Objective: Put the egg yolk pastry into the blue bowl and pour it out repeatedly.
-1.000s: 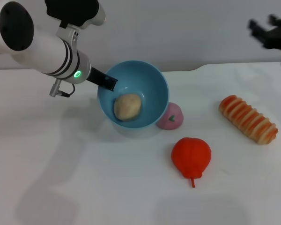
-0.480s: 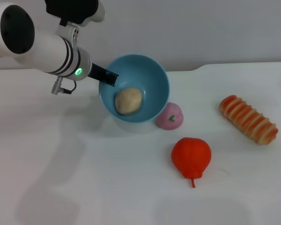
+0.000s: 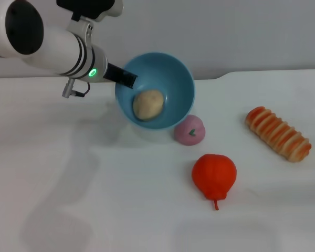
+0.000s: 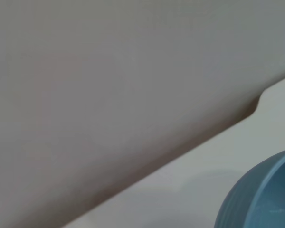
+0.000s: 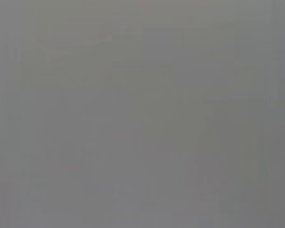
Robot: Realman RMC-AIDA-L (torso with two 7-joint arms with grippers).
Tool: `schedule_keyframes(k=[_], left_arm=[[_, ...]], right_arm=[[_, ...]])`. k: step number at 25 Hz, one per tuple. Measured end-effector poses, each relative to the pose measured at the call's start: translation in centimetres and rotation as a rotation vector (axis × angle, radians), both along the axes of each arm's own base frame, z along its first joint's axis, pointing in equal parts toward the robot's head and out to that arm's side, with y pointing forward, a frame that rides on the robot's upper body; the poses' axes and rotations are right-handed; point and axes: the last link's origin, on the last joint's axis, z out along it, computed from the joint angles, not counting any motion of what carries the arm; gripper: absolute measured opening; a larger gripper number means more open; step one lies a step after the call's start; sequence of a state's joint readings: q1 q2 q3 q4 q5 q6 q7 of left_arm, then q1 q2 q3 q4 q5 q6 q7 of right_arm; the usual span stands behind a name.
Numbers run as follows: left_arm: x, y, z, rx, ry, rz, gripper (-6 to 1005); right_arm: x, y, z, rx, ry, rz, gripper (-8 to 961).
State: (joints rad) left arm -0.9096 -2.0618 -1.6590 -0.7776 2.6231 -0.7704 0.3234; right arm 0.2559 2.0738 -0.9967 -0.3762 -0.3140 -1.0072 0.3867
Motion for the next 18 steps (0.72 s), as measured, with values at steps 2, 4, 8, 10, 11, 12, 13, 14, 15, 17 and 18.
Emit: schedule_keyframes(k=[2,4,8,10,11,12,13,14,15,17,18], left_arm=[[0.3,0.1,0.0,0.004,-0.002,-0.01,-2],[0.5,0.3,0.0,0.014,-0.006,-0.022,-2],[1.0,0.6,-0.3,0.065,-0.009,-0.091,-2],[1.6,0.7,-0.4,0.072,-0.008,-0.121,-2],[2.1,0.8,-0.3,0.075,-0.012,-0.135,-2],[2.7,0.8,-0.3,0.08,-0.018,-0.153,-2],[3.7,0.9,-0.2,0.09,-0.027,-0.186,-1],[4.7,0.8,-0.2,0.101,-0.033,-0.235,-1],[5.7,0.5,-0.3,0.11,-0.039,-0.285,-1],[7.6,-0.2,-0.8,0.125,-0.05,-0.39,-1],[8.6,-0.5,-0.9,0.136,-0.059,-0.441,-1]], right_arm=[[0.1,0.1,-0.1,0.004,0.01,-0.01,532],[0.1,0.5,-0.2,0.003,0.014,-0.014,532],[-0.4,1.3,-0.4,-0.009,0.001,-0.01,532],[-0.6,1.7,-0.7,-0.021,-0.002,-0.004,532],[-0.7,1.8,-0.9,-0.028,-0.001,-0.003,532],[-0.8,2.0,-1.0,-0.033,0.001,-0.002,532],[-0.9,2.1,-1.2,-0.038,0.001,-0.002,532],[-0.8,2.1,-1.3,-0.042,-0.002,-0.004,532],[-0.8,2.1,-1.4,-0.045,-0.007,-0.007,532],[-0.7,2.0,-1.5,-0.049,-0.013,-0.012,532],[-0.7,2.0,-1.6,-0.053,-0.014,-0.013,532]])
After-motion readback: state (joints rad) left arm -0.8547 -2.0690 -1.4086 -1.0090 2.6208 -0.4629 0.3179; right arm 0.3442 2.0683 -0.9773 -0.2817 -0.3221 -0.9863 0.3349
